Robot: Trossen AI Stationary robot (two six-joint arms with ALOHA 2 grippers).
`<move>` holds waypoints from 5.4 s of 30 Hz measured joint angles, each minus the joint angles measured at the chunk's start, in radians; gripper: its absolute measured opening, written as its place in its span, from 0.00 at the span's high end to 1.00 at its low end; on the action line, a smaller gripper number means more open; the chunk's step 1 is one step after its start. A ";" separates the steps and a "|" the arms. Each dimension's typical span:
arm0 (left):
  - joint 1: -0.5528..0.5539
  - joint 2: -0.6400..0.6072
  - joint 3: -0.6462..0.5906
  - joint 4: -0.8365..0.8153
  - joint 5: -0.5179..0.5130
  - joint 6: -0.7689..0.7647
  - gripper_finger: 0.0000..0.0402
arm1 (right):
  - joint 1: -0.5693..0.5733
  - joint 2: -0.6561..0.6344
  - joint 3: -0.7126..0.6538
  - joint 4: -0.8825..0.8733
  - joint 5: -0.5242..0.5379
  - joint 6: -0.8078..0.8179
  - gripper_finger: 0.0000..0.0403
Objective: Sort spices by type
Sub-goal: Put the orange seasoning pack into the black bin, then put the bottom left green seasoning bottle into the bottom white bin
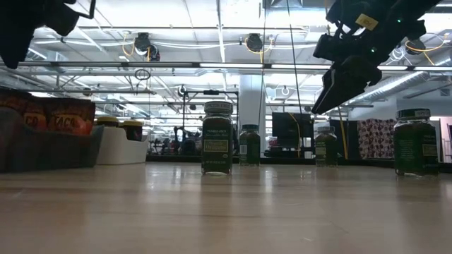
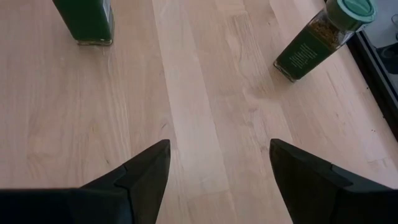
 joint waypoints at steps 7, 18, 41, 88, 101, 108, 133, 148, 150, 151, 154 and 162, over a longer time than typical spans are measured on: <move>0.037 0.029 -0.048 -0.002 -0.016 0.007 0.54 | 0.000 0.000 0.000 0.000 0.000 -0.002 0.36; 0.044 0.098 -0.106 0.002 -0.012 0.059 0.54 | 0.000 0.000 0.000 0.000 0.000 -0.012 0.36; 0.043 0.120 -0.204 0.069 -0.022 0.105 0.59 | 0.000 0.000 0.000 -0.001 0.000 -0.013 0.36; 0.042 0.120 -0.195 0.174 -0.089 0.938 0.97 | 0.000 0.000 -0.001 -0.001 0.000 -0.012 0.36; 0.042 0.120 -0.195 0.184 -0.116 0.760 0.73 | 0.000 0.000 -0.001 -0.002 0.000 -0.013 0.36; 0.042 0.116 -0.195 0.180 -0.101 0.756 0.72 | 0.000 0.000 -0.001 -0.003 0.000 -0.021 0.36; 0.042 0.116 0.282 -0.038 -0.112 0.756 0.72 | 0.000 0.000 -0.001 -0.001 0.000 -0.023 0.36; 0.048 0.346 0.396 0.608 -0.239 1.045 0.72 | 0.000 0.000 -0.001 0.027 0.000 -0.024 0.36; 0.048 0.426 0.395 0.691 -0.267 1.143 0.72 | 0.000 0.000 -0.001 0.025 0.000 -0.015 0.36; 0.048 0.462 0.396 0.729 -0.278 1.189 0.72 | 0.000 0.000 -0.001 0.021 0.000 -0.009 0.36; 0.048 0.565 0.396 0.768 -0.315 1.304 0.72 | 0.000 0.000 -0.001 0.004 0.000 -0.003 0.36; 0.099 0.742 0.395 0.784 -0.337 1.227 0.72 | 0.000 0.000 -0.001 -0.024 0.000 -0.022 0.36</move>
